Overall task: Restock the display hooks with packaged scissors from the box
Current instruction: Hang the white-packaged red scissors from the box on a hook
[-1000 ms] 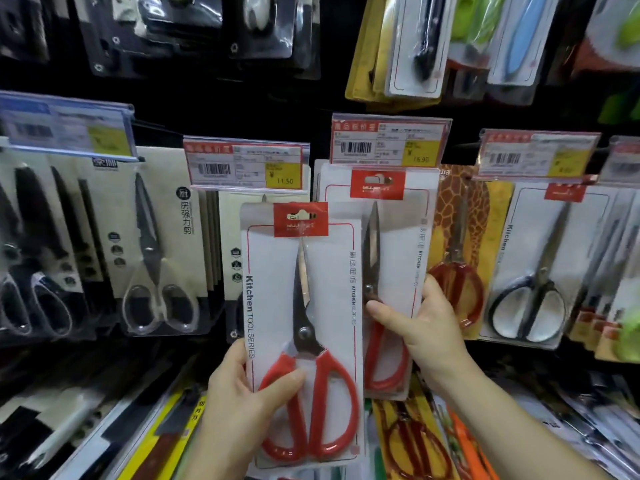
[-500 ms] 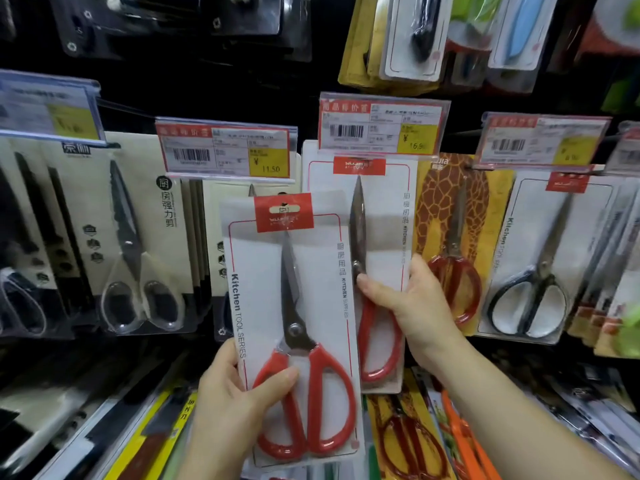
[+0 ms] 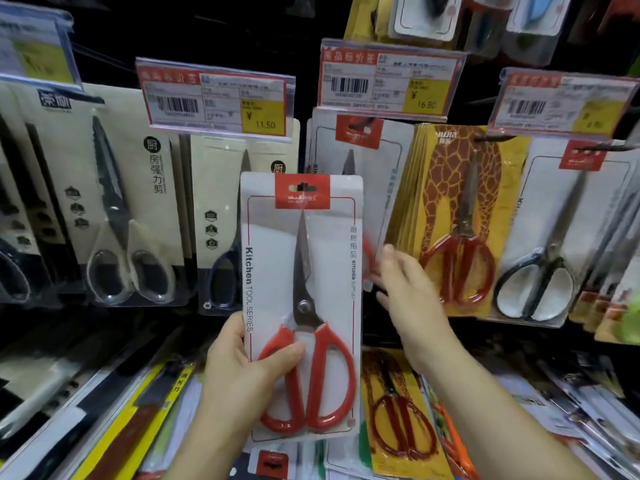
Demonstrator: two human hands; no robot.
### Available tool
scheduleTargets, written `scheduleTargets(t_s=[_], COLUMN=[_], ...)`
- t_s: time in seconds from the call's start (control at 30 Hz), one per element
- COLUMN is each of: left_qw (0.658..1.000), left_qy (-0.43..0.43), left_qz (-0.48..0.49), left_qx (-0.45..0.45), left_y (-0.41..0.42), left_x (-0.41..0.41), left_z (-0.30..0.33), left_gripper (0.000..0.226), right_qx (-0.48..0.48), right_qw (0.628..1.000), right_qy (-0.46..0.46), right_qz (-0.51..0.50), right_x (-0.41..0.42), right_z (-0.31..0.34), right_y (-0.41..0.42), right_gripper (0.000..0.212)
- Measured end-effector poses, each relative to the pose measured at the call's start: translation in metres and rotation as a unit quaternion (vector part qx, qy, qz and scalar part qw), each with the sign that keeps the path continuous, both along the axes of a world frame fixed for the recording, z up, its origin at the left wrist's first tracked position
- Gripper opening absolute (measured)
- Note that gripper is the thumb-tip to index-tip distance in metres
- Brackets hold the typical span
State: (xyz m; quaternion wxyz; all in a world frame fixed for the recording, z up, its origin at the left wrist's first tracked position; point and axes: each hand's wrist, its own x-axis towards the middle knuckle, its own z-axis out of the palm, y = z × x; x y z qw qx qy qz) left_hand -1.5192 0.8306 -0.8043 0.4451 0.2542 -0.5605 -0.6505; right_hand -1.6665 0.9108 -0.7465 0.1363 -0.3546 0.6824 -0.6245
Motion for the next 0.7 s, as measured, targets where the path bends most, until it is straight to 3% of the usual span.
scheduleTargets(t_s=[0.1, 0.23, 0.37, 0.5, 0.7], left_qw=[0.999, 0.992, 0.978, 0.966, 0.97], left_qy=[0.006, 0.015, 0.019, -0.002, -0.011], left_qz=[0.02, 0.05, 0.07, 0.073, 0.024], left_qx=[-0.03, -0.111, -0.195, -0.247, -0.244], left_y=[0.008, 0.019, 0.026, 0.023, 0.02], left_x=[-0.012, -0.024, -0.031, -0.038, -0.042], left_z=[0.001, 0.013, 0.029, 0.043, 0.03], left_gripper=[0.063, 0.081, 0.084, 0.098, 0.093], right_qx=[-0.033, -0.116, -0.198, -0.192, -0.175], right_qw=[0.995, 0.991, 0.976, 0.971, 0.97], right_qy=[-0.004, 0.045, 0.089, 0.138, 0.17], right_qz=[0.09, 0.052, 0.023, 0.021, 0.009], right_x=[0.02, 0.02, 0.013, -0.002, -0.009], right_z=[-0.011, -0.018, -0.004, 0.014, -0.002], right_y=[0.017, 0.02, 0.024, 0.019, 0.02], right_gripper=[0.065, 0.074, 0.074, 0.072, 0.073])
